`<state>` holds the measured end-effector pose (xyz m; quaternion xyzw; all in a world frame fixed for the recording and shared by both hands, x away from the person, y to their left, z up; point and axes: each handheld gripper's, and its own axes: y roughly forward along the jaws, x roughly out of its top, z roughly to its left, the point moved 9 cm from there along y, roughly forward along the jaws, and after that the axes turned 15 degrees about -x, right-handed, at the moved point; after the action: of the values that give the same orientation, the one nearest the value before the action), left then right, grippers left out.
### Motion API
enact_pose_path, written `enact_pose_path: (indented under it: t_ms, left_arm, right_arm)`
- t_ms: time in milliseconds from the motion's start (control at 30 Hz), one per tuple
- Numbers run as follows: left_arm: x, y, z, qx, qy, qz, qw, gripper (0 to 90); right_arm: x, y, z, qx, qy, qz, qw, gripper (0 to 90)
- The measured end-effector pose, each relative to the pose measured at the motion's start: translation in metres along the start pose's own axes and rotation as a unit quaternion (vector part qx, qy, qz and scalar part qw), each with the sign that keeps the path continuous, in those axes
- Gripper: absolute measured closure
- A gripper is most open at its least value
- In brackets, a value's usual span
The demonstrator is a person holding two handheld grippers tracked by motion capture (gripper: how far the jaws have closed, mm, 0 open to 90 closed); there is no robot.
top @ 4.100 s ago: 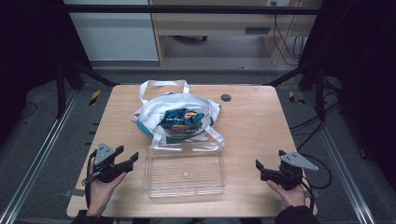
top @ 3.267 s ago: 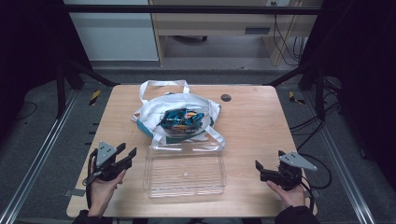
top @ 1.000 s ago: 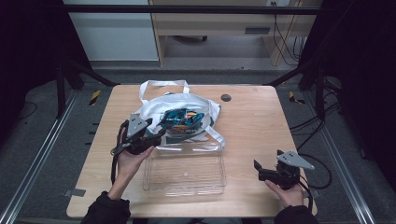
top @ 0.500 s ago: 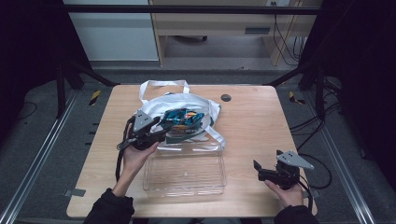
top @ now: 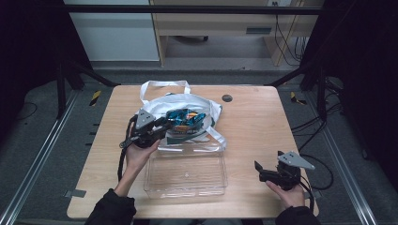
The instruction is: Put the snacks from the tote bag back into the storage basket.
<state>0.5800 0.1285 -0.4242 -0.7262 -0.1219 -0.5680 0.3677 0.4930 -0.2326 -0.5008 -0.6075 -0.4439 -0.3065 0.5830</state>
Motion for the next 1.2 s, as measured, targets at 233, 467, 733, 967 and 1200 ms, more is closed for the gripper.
enact_pose_path:
  t_ms: [233, 467, 733, 967, 1200]
  left_arm:
    - [-0.002, 0.0, 0.0, 0.004, -0.02, 0.008, 0.9998, 80.8]
    - [-0.002, 0.0, -0.005, 0.003, -0.017, 0.006, 0.9998, 88.4]
    - [0.006, -0.005, -0.01, -0.005, -0.027, -0.02, 0.9994, 89.4]
    - [0.02, -0.017, -0.014, -0.008, -0.033, -0.059, 0.9977, 89.6]
    - [0.032, -0.026, -0.024, -0.013, -0.026, -0.083, 0.9962, 89.7]
  right_arm:
    - [0.0, 0.001, 0.0, -0.003, 0.0, 0.001, 1.0, 4.9]
    - [0.0, 0.001, 0.0, -0.003, -0.003, 0.003, 1.0, 5.0]
    - [-0.001, 0.001, 0.0, -0.004, -0.004, 0.003, 1.0, 5.0]
    - [-0.001, 0.001, -0.001, -0.006, -0.001, 0.003, 1.0, 5.1]
    - [0.0, 0.0, -0.001, -0.005, -0.004, 0.001, 1.0, 5.2]
